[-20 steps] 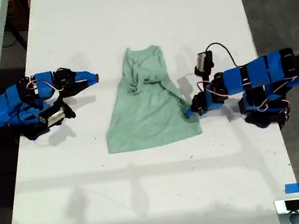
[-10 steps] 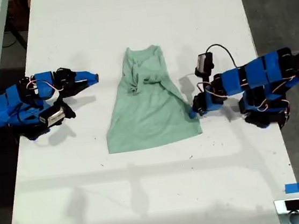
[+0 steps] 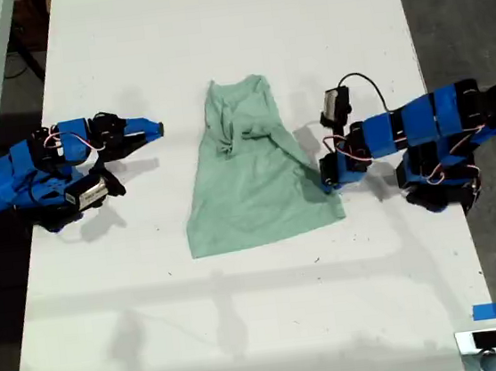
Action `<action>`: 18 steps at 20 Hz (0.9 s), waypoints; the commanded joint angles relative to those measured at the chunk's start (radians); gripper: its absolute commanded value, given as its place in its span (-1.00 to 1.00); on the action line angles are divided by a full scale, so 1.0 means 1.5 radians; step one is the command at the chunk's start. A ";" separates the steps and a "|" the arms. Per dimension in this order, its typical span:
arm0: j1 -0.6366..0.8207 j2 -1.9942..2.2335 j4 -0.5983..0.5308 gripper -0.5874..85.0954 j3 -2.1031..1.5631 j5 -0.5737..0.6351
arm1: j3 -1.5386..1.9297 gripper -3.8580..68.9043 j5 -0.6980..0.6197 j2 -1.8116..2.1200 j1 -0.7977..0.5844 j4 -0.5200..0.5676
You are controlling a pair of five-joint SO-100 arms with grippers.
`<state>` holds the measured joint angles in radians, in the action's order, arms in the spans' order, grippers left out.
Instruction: Fold t shirt
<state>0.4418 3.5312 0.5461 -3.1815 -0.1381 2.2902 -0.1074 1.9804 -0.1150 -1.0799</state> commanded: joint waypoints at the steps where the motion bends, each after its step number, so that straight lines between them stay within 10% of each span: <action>1: -0.001 0.004 -0.016 -0.99 -0.002 0.004 | -0.100 -0.86 0.008 0.001 0.007 -0.092; 18: -0.003 0.004 -0.013 -0.99 -0.001 0.004 | -0.846 -0.83 -0.143 -0.570 0.076 -0.174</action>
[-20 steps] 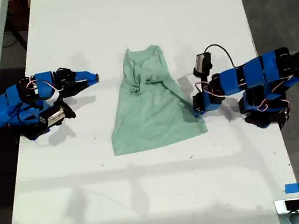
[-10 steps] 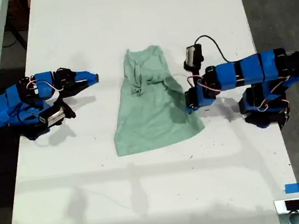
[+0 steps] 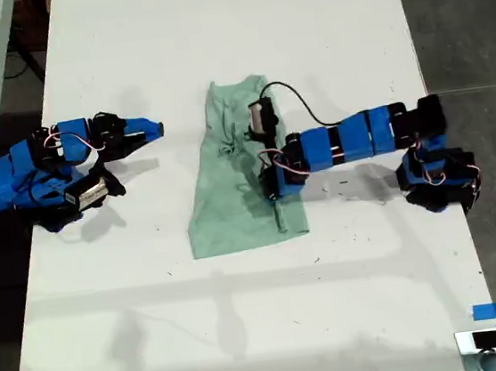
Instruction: Fold t shirt
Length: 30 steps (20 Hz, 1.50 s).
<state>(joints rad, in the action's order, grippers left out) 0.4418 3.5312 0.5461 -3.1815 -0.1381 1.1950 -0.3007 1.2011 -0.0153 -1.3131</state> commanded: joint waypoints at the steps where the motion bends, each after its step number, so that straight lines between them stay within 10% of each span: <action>1: -0.004 0.004 -0.013 -0.99 -0.001 0.004 | -0.127 -0.61 -0.016 -0.062 0.011 -0.018; 8: -0.004 0.004 -0.012 -0.99 -0.001 0.006 | -0.107 -0.22 -0.013 0.073 0.025 -0.071; 13: -0.004 0.004 -0.012 -0.99 -0.001 0.006 | 0.107 -0.28 0.005 0.363 -0.035 -0.152; 18: -0.008 0.004 -0.013 -0.99 -0.001 0.001 | 0.799 -0.65 -0.022 0.938 -0.196 -0.001; 22: -0.006 0.004 -0.017 -0.99 -0.002 0.001 | 1.107 -0.73 0.007 1.493 -0.170 -0.110; 30: -0.015 0.004 -0.016 -0.99 -0.003 -0.004 | 1.242 -0.79 -0.053 1.534 -0.212 -0.071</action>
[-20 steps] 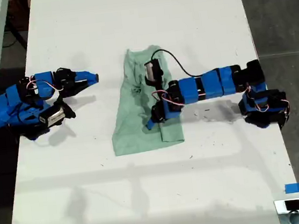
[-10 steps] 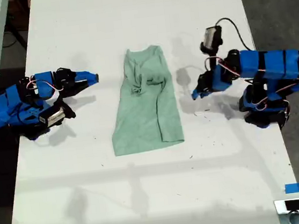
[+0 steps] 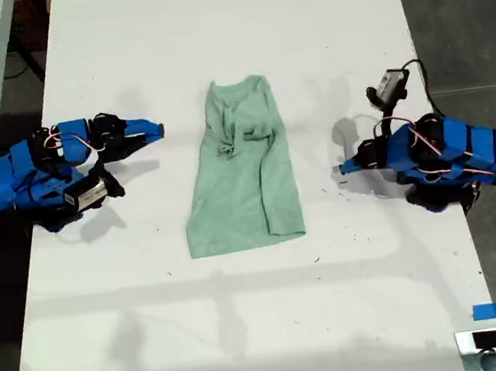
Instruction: Fold t shirt
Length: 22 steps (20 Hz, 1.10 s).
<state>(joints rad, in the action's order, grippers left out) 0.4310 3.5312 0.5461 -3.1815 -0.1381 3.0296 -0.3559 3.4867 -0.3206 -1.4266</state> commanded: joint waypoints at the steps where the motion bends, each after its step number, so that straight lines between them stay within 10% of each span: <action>1: -0.008 0.004 -0.016 -0.99 -0.003 -0.004 | 0.018 -0.79 -0.017 0.010 -0.007 0.005; 22: 0.003 0.004 -0.021 -0.84 -0.021 -0.109 | 0.022 -0.84 -0.030 0.011 -0.009 0.009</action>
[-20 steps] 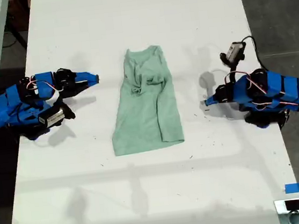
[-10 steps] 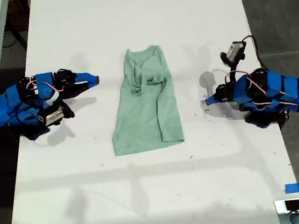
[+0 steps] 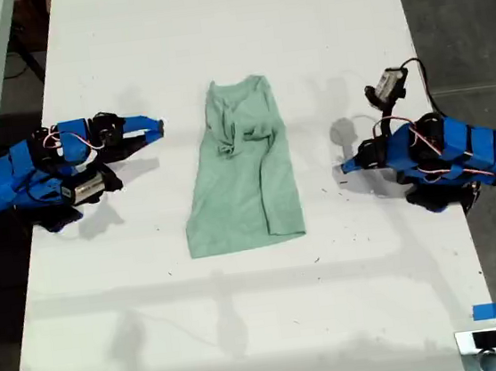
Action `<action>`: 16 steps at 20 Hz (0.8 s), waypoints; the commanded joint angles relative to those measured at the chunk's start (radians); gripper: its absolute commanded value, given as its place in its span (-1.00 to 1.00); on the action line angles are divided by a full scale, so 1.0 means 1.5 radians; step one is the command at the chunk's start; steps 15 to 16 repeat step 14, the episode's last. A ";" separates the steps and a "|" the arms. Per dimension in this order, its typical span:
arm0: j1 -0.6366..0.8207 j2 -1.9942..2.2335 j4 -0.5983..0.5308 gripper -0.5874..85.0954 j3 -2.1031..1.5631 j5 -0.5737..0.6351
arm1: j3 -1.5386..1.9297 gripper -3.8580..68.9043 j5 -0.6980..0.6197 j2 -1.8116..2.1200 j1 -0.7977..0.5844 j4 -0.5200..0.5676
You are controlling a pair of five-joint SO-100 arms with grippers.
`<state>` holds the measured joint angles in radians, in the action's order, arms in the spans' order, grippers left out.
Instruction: Fold t shirt
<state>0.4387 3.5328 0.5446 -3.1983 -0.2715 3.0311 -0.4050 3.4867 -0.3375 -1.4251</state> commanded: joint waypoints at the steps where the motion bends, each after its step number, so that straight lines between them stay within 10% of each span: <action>1: -0.007 0.003 -0.021 -0.84 -0.010 -0.031 | 0.021 -0.84 0.007 0.011 0.009 0.008; 16: 0.025 0.003 -0.164 -0.74 -0.012 0.088 | 0.026 -0.84 0.019 0.011 -0.039 0.009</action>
